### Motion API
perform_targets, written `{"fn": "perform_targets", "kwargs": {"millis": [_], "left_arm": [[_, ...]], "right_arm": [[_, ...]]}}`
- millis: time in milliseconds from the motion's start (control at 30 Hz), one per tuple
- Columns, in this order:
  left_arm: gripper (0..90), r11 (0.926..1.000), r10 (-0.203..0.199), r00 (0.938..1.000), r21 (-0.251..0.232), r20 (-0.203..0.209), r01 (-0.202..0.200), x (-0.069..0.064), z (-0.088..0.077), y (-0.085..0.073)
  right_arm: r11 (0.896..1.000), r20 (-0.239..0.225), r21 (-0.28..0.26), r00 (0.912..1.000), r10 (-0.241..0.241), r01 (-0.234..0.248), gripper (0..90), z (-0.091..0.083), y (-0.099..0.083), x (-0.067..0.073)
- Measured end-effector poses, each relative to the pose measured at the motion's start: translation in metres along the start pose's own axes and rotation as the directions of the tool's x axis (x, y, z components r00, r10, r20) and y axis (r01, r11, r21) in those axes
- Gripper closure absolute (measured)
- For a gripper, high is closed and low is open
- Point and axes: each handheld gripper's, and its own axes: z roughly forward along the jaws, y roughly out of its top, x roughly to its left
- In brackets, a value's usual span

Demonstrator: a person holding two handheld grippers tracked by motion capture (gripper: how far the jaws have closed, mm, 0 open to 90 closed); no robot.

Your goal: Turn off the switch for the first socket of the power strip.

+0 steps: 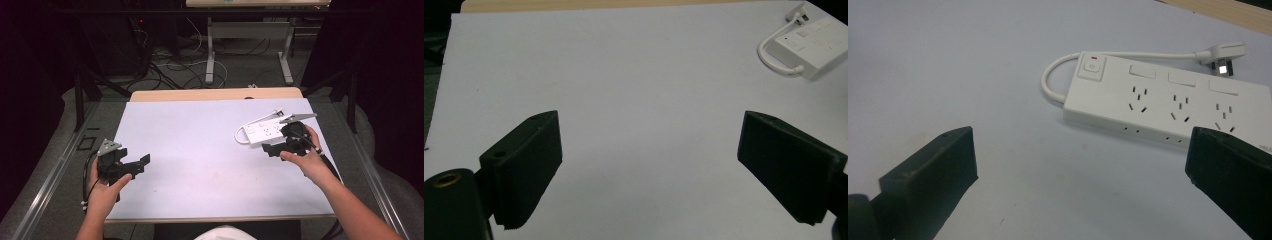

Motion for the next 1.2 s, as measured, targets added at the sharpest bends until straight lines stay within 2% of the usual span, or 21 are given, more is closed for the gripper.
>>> {"fn": "perform_targets", "kwargs": {"millis": [333, 800, 967, 1200], "left_arm": [[10.6, 1.0, -0.001, 1.0, -0.007, 0.001, 0.001, -0.001, 0.0, 0.0], [10.6, 1.0, -0.002, 1.0, -0.006, 0.0, 0.002, -0.002, 0.0, 0.0], [10.6, 1.0, -0.001, 1.0, -0.008, 0.001, 0.001, -0.002, -0.001, 0.0], [10.6, 1.0, -0.002, 1.0, -0.007, 0.0, 0.002, -0.002, -0.001, 0.0]], "right_arm": [[0.999, -0.018, -0.039, 0.9997, 0.014, -0.015, 0.0, -0.014, -0.023, 0.004], [0.997, 0.001, -0.078, 0.9998, 0.019, -0.019, 0.0, -0.028, -0.057, 0.013], [0.995, 0.014, -0.091, 0.9989, 0.044, -0.043, 0.0, -0.03, -0.068, 0.012], [0.992, 0.035, -0.097, 0.9958, 0.084, -0.08, 0.5, -0.028, -0.085, 0.004]]}}
